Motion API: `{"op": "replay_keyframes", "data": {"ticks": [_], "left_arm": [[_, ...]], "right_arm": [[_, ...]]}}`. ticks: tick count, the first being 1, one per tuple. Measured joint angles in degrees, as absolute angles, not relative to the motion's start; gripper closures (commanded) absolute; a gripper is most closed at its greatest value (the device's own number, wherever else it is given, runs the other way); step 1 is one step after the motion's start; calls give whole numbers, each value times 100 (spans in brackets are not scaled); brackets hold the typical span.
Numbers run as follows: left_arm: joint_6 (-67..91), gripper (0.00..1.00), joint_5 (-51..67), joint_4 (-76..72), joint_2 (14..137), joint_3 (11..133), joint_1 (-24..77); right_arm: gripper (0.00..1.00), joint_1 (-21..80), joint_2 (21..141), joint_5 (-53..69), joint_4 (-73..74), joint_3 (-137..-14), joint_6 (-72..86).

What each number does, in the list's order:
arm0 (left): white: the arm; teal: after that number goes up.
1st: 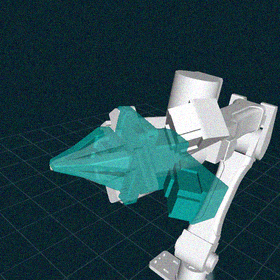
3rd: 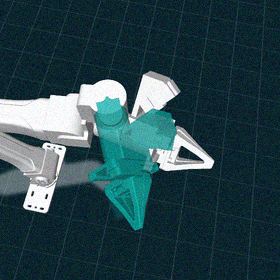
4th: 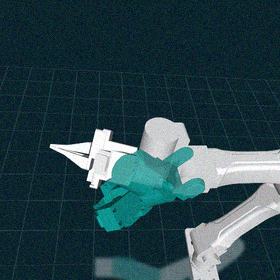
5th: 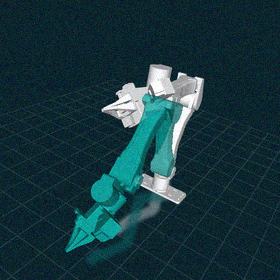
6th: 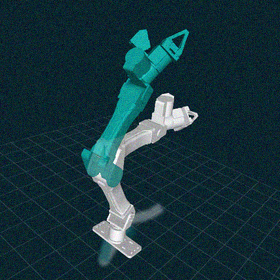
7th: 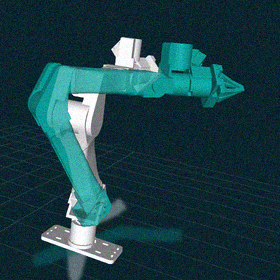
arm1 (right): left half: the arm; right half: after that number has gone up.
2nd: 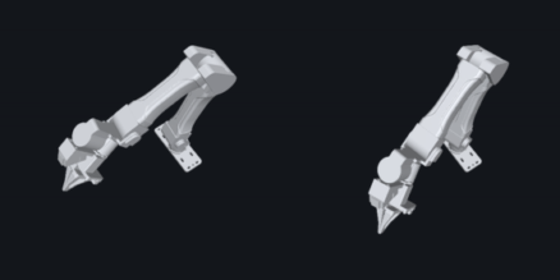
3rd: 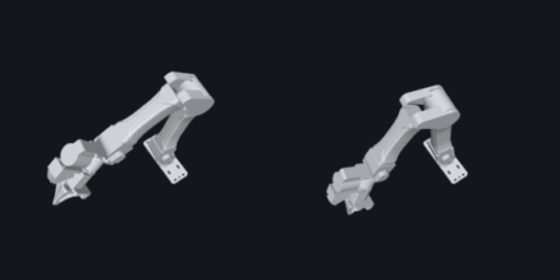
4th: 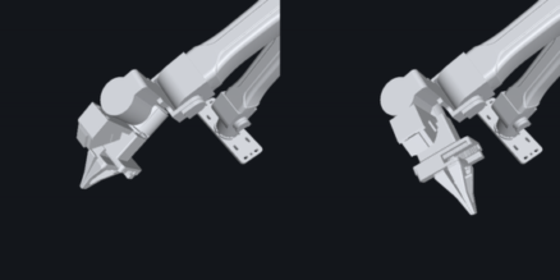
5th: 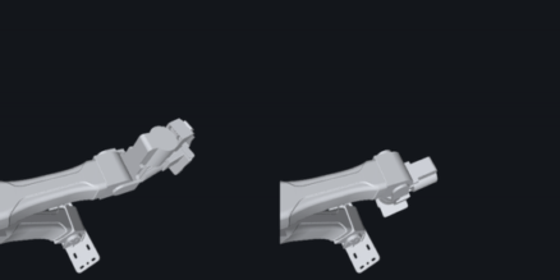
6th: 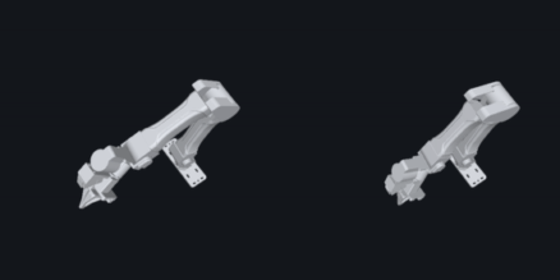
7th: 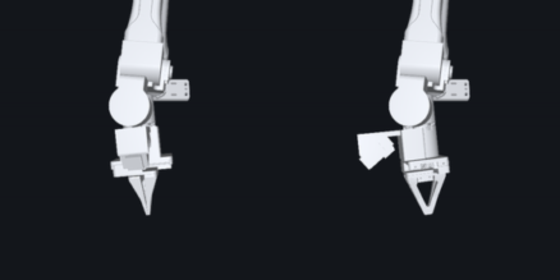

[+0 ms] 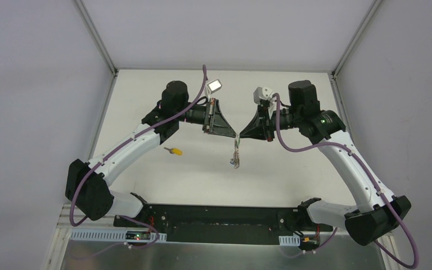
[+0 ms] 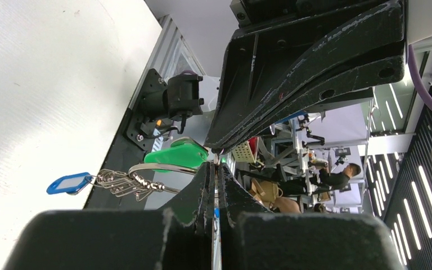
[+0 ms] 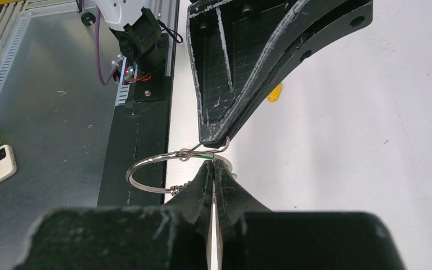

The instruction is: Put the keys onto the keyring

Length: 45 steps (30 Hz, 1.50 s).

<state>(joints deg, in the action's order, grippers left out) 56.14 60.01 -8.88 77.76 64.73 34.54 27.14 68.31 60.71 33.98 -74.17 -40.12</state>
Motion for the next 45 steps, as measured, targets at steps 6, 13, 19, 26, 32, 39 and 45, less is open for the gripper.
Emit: {"op": "replay_keyframes", "data": {"ticks": [6,13,19,26,32,39,45], "left_arm": [[5616,100,6003,-917,7806,6473,3452],[5621,100,6003,-939,7813,6473,3452],[5627,100,5999,-1022,7813,6471,3446],[5621,100,5999,-1015,7813,6471,3446],[5621,100,5996,-1011,7813,6471,3446],[5616,100,5996,-1004,7817,6423,3446],[5614,100,5996,-1002,7832,6418,3444]], "right_arm": [[100,2714,6831,6084,3415,-7417,-4012],[100,2714,6831,6084,3441,-7417,-4018],[100,2720,6834,6097,3459,-7417,-4060],[100,2722,6836,6097,3459,-7417,-4058],[100,2724,6845,6097,3459,-7417,-4049],[100,2724,6862,6095,3459,-7417,-4007],[100,2724,6864,6095,3459,-7417,-3986]]}}
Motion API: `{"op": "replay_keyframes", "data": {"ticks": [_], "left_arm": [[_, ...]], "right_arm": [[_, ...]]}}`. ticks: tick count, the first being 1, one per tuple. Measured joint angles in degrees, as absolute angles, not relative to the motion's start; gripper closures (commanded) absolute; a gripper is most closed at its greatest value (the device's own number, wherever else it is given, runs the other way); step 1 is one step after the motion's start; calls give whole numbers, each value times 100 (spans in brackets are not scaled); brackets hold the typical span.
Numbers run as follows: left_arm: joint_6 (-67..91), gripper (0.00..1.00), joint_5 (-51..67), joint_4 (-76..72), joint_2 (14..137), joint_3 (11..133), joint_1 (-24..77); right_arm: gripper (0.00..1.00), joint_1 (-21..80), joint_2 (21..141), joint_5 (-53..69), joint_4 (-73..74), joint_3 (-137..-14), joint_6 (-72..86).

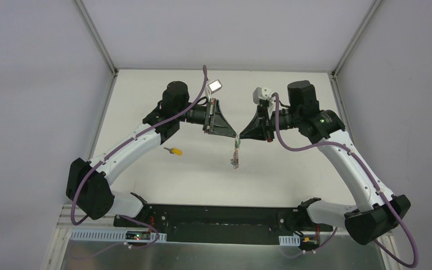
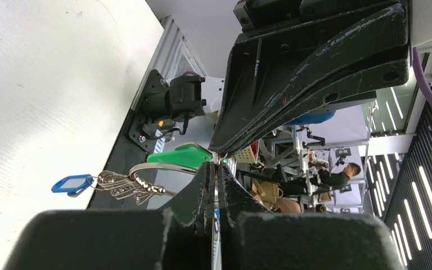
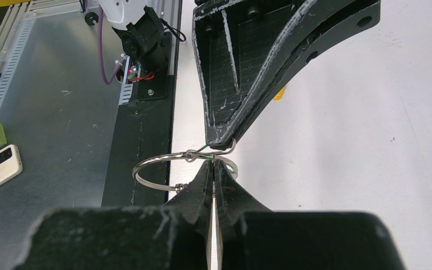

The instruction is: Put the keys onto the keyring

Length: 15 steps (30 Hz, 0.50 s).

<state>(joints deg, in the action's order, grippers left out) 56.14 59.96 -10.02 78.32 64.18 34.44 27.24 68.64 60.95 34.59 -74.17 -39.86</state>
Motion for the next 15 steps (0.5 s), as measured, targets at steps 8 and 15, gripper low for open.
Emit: {"op": "replay_keyframes", "data": {"ticks": [8,15], "left_arm": [[5612,100,5996,-1000,7839,6418,3444],[5596,100,5999,-998,7846,6416,3444]], "right_arm": [[100,2727,6884,6095,3459,-7417,-3959],[100,2744,6908,6093,3457,-7417,-3909]]}}
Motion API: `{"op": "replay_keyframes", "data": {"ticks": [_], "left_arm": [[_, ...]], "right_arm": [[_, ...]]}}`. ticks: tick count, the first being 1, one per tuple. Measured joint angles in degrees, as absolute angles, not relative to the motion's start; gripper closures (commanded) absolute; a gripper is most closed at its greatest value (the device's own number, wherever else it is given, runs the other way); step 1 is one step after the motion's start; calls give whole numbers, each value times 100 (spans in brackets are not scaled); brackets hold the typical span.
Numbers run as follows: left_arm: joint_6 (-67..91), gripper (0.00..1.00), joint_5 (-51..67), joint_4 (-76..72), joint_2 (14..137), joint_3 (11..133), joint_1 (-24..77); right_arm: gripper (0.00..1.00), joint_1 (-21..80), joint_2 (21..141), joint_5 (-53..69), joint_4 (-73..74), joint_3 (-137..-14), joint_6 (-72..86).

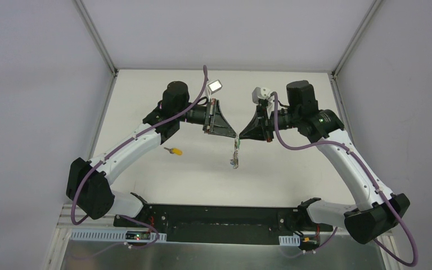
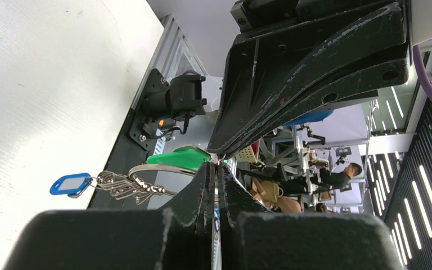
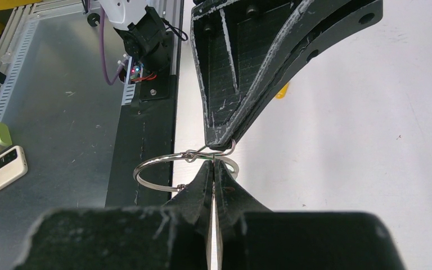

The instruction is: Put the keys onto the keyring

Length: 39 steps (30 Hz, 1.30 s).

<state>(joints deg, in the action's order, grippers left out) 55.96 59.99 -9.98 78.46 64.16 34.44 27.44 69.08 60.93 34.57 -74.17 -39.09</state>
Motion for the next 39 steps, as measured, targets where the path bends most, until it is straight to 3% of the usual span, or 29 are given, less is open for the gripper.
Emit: {"op": "replay_keyframes", "data": {"ticks": [39], "left_arm": [[5485,100,5999,-998,7870,6412,3450]], "right_arm": [[100,2801,6938,5874,3326,-7417,-3594]]}}
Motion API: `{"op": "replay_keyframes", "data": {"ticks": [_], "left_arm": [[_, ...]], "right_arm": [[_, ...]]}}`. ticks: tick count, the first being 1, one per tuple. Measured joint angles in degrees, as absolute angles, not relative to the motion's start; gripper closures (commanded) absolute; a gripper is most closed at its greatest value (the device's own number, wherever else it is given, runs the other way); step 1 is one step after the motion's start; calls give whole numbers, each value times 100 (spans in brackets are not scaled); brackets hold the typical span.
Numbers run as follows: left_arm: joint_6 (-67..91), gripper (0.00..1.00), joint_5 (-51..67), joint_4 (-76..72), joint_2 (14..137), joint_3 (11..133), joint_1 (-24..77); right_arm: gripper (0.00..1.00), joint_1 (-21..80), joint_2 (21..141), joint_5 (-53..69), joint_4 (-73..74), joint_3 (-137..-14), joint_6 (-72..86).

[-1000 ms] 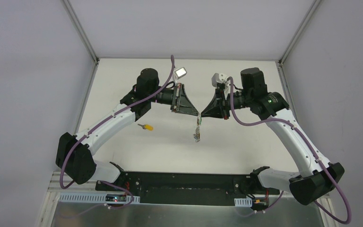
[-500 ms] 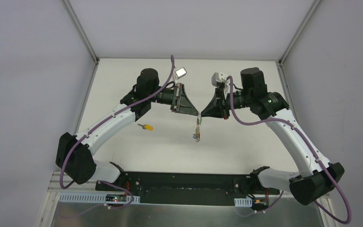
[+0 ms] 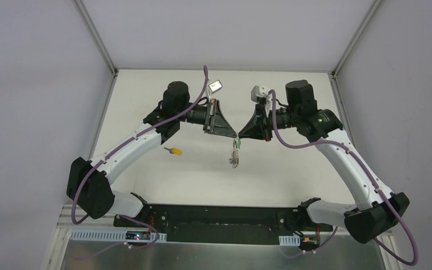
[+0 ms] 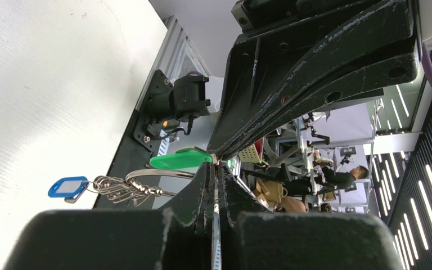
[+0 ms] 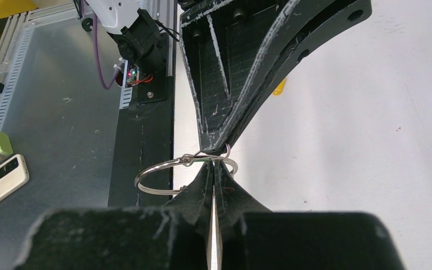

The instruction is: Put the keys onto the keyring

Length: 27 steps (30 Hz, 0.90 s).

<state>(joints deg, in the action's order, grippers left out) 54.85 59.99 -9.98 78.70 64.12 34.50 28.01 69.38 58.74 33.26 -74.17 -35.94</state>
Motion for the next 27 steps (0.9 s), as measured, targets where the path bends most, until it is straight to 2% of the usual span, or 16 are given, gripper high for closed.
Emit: {"op": "replay_keyframes", "data": {"ticks": [15,27], "left_arm": [[5511,100,5977,-1007,7876,6401,3452],[6119,100,5892,-1186,7990,6372,3444]], "right_arm": [[100,2840,6938,5642,3267,-7415,-3492],[100,2875,6928,5236,2917,-7323,-3251]]}}
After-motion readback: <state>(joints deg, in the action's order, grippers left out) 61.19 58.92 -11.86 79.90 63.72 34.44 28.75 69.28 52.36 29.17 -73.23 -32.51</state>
